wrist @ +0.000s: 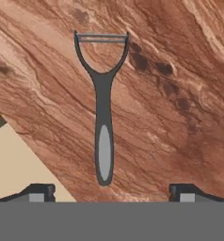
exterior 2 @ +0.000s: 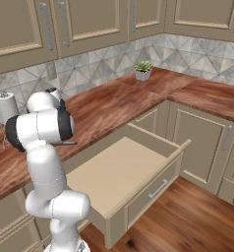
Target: Pick the peeler from the drawer and place it on the counter.
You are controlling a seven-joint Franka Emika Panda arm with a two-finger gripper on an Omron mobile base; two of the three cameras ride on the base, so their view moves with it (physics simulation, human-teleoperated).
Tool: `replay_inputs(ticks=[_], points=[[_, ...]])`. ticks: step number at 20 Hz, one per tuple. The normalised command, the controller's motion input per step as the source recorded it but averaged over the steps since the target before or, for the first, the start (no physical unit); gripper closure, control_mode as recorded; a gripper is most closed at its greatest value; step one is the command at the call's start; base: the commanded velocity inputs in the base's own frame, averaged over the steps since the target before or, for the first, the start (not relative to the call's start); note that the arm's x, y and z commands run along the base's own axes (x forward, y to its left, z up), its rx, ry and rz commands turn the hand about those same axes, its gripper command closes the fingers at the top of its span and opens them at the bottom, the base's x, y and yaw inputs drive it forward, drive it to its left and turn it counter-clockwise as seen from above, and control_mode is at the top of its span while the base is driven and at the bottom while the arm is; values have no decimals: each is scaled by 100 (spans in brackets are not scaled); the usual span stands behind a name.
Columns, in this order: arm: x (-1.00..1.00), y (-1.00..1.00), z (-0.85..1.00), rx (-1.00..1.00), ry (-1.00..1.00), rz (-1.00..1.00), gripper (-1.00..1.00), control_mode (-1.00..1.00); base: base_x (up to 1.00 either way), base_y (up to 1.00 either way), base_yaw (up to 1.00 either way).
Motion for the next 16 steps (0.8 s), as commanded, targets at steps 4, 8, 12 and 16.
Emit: replay_inputs(ticks=[4,8,12,16], points=[[-98,-23,53,6,-53,6,-100,-100,0,0,0],[-100,-14,45,13,-49,1,-100,-100,0,0,0],[-100,-6,75,17,-39,3,-100,-100,0,0,0],[-100,-12,100,16,-18,14,-100,-100,0,0,0]])
